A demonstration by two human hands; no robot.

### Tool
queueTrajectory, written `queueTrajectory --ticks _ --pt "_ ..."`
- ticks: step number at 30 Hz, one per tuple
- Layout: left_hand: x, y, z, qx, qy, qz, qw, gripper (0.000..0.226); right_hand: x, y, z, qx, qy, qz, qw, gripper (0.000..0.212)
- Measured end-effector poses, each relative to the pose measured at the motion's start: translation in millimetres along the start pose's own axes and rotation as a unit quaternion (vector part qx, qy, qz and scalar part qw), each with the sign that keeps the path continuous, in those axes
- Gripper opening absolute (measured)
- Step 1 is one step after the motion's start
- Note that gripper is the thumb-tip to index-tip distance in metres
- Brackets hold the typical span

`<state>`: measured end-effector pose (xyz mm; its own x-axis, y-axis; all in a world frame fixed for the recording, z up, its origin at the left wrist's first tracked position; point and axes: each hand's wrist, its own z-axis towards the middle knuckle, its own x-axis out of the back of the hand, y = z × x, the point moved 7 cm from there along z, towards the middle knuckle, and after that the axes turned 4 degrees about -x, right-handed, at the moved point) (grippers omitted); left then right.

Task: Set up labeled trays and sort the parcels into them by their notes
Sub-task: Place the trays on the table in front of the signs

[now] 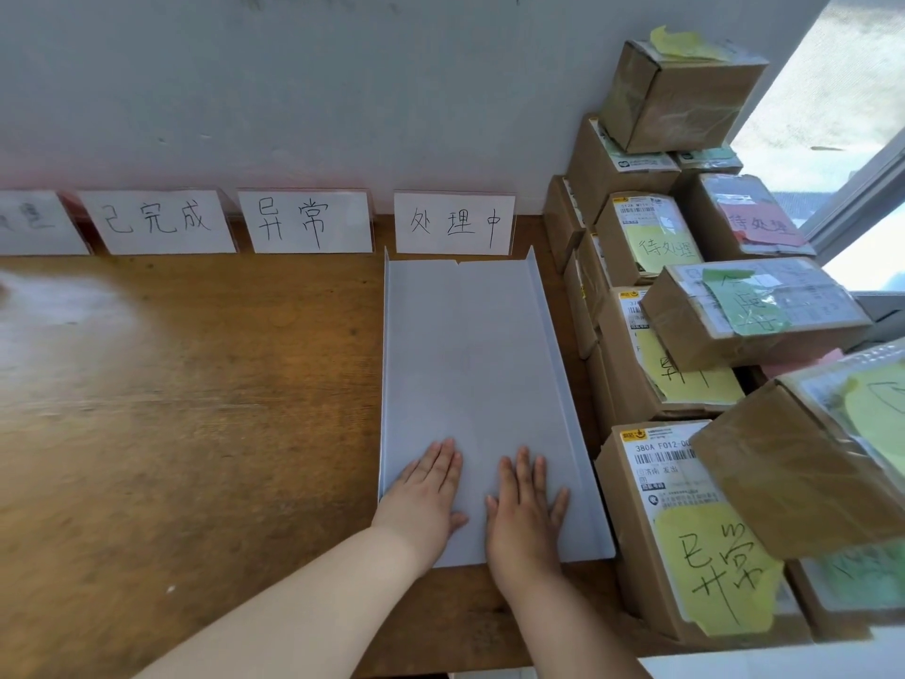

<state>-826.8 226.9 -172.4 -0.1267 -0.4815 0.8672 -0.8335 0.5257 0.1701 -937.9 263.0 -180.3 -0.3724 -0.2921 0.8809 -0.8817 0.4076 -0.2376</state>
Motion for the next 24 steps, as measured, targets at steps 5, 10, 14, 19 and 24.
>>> queueTrajectory --ticks 5,10,14,19,24 --pt "12 4 -8 0.002 0.025 -0.013 1.000 0.067 12 -4 -4 -0.001 -0.014 -0.008 1.000 0.055" --pt "25 8 -26 0.003 0.074 -0.024 0.997 0.060 25 -28 -16 0.057 -0.008 0.020 0.998 0.055" --pt "41 -3 -44 0.010 0.136 -0.027 0.990 0.055 35 -55 -24 0.078 -0.011 0.012 0.997 0.058" --pt "55 -37 -74 0.032 0.187 -0.025 0.982 0.057 47 -96 -42 0.127 0.011 -0.038 0.991 0.057" --pt "65 -94 -125 0.055 0.246 -0.035 0.967 0.054 50 -163 -68 0.166 0.051 -0.026 0.984 0.056"
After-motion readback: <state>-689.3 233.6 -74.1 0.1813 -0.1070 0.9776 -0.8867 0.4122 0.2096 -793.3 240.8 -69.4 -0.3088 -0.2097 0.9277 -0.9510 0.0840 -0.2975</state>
